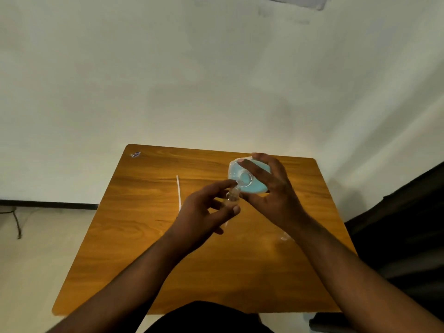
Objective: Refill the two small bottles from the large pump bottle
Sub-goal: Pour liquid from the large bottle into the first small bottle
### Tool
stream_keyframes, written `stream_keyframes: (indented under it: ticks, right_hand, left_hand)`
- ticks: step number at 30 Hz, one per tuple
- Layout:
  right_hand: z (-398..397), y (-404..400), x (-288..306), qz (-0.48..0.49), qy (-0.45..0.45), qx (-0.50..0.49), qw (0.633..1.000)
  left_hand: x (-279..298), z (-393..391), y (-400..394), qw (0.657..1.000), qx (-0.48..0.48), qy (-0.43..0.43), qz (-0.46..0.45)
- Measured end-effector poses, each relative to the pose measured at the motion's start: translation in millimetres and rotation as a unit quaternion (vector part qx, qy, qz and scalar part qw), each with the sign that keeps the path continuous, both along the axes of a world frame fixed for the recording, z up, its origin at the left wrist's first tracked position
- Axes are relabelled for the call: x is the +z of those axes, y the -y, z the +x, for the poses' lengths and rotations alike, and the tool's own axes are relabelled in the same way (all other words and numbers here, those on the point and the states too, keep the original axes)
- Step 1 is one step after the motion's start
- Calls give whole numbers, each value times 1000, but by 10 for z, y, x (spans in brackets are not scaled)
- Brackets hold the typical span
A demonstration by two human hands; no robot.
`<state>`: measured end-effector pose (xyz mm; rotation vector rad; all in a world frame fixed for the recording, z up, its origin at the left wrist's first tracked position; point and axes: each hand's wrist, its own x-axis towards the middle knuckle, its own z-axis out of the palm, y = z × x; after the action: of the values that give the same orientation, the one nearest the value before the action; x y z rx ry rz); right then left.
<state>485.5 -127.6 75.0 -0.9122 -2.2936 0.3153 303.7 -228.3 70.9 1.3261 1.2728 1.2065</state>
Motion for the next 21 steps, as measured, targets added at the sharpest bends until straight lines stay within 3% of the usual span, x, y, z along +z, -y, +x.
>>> stream_keyframes:
  ticks: [11, 21]
  right_hand:
    - [-99, -42, 384, 109, 66, -6, 992]
    - [-92, -50, 540, 152, 126, -12, 980]
  left_hand:
    - [233, -68, -45, 999, 7, -14, 44]
    - [270, -92, -68, 997, 6, -49, 58]
